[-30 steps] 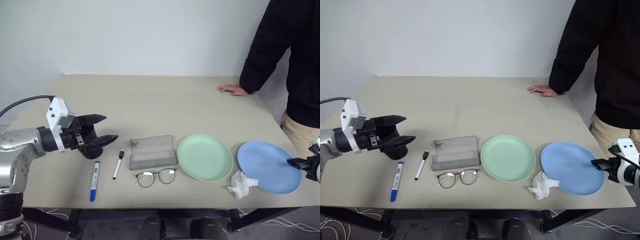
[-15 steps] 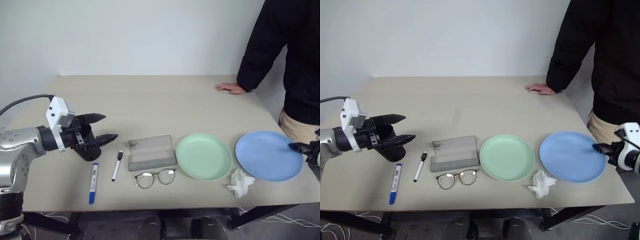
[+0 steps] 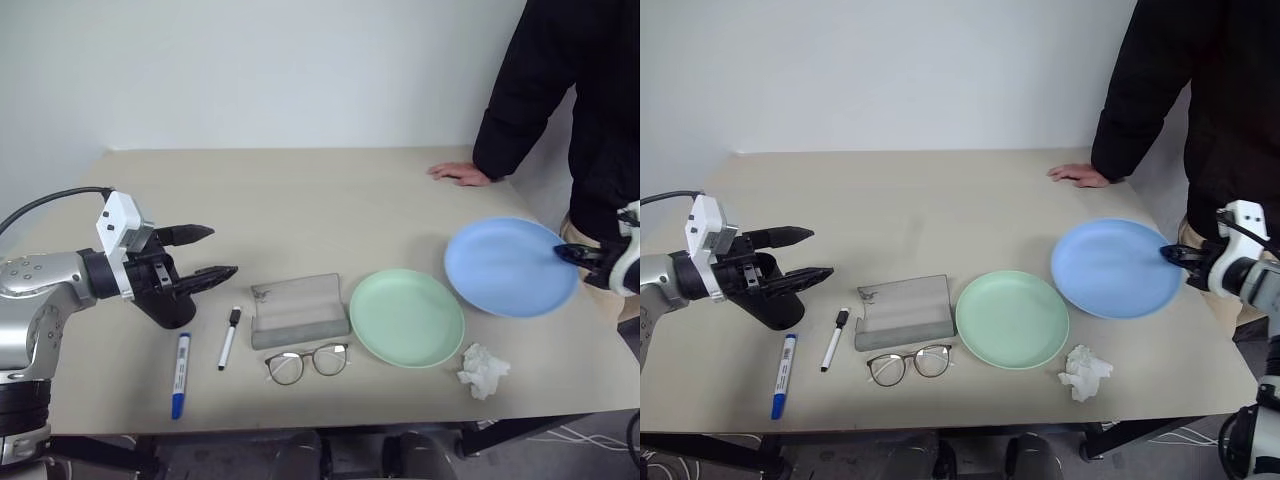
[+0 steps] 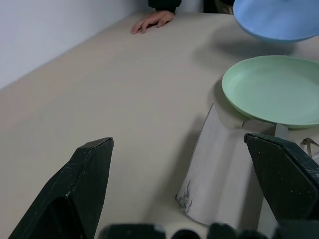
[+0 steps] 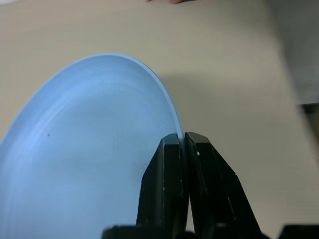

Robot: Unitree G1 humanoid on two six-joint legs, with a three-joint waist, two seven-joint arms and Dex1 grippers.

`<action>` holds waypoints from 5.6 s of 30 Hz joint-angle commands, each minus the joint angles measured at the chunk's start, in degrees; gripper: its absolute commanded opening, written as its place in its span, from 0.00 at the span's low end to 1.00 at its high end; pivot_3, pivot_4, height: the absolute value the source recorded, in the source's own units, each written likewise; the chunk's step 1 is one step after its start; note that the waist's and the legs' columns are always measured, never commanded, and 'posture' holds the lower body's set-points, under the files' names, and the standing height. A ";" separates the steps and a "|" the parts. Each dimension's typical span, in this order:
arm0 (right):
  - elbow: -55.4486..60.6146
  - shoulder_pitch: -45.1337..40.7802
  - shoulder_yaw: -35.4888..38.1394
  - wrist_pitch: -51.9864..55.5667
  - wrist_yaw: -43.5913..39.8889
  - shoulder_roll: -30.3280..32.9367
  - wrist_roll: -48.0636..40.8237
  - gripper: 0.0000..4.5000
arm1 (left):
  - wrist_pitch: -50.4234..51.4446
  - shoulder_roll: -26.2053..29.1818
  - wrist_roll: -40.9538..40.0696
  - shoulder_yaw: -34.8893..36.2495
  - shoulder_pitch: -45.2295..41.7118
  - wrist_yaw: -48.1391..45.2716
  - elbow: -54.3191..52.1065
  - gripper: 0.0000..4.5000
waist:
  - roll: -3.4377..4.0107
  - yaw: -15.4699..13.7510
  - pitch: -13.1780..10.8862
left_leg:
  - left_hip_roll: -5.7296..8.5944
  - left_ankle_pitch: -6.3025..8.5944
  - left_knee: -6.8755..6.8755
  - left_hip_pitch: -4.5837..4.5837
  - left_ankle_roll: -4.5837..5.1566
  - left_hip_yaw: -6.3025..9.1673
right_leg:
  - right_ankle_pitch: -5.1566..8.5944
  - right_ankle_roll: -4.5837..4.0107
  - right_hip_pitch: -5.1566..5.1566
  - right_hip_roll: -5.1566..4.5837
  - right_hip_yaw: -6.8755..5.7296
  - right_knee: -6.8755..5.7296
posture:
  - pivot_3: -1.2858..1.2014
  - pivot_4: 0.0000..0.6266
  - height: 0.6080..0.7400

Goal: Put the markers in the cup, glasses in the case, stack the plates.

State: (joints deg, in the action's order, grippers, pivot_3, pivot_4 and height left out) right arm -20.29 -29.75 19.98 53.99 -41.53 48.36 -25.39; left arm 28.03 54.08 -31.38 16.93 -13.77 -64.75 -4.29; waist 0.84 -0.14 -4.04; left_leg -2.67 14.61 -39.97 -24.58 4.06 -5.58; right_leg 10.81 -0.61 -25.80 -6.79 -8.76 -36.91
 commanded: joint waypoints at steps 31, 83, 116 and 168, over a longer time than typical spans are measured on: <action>25.40 7.88 -5.42 14.25 10.21 -17.79 -8.52 0.01 | -1.87 0.54 0.79 -0.32 -4.33 -0.16 2.40 1.00 | -0.10 -0.49 0.03 | 0.07 0.09 0.01 -0.04 0.15 -0.04 | 0.00 0.00 -0.07 0.00 0.06 0.08 | 0.52 0.00 0.68; 44.81 41.51 -11.62 -12.23 -15.36 12.03 -0.16 1.00 | -2.41 2.01 1.92 -0.95 -3.79 -2.51 3.18 1.00 | -0.29 -0.62 -0.01 | 0.01 0.17 0.01 -0.04 0.24 -0.02 | 0.01 0.00 -0.11 -0.17 -0.03 0.26 | 0.52 0.00 0.68; 30.31 25.26 -10.78 -20.34 -20.19 15.10 3.65 0.07 | -4.87 0.78 2.82 -1.90 -4.75 -1.60 4.62 1.00 | -0.33 -0.60 -0.02 | 0.03 0.18 0.00 -0.03 0.24 -0.06 | 0.01 0.00 -0.15 -0.16 -0.02 0.24 | 0.52 0.00 0.68; 33.40 -0.85 -19.33 -16.50 -30.21 7.52 -4.62 0.99 | -7.74 -4.55 7.06 -19.99 -8.20 -10.45 -4.64 1.00 | -0.58 -0.56 0.08 | 0.05 0.20 -0.25 -0.03 0.27 -0.23 | -0.09 0.04 -0.13 -0.10 0.11 0.04 | 0.52 0.00 0.68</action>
State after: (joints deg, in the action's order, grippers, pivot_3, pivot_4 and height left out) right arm 13.26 -29.18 0.25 38.38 -71.41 55.08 -30.41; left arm 20.35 48.30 -24.33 -2.78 -21.31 -73.83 -6.52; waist 0.27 -0.70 -3.95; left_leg -2.63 14.81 -40.22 -24.62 4.33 -5.82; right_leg 10.73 -0.57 -25.94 -6.89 -8.65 -36.86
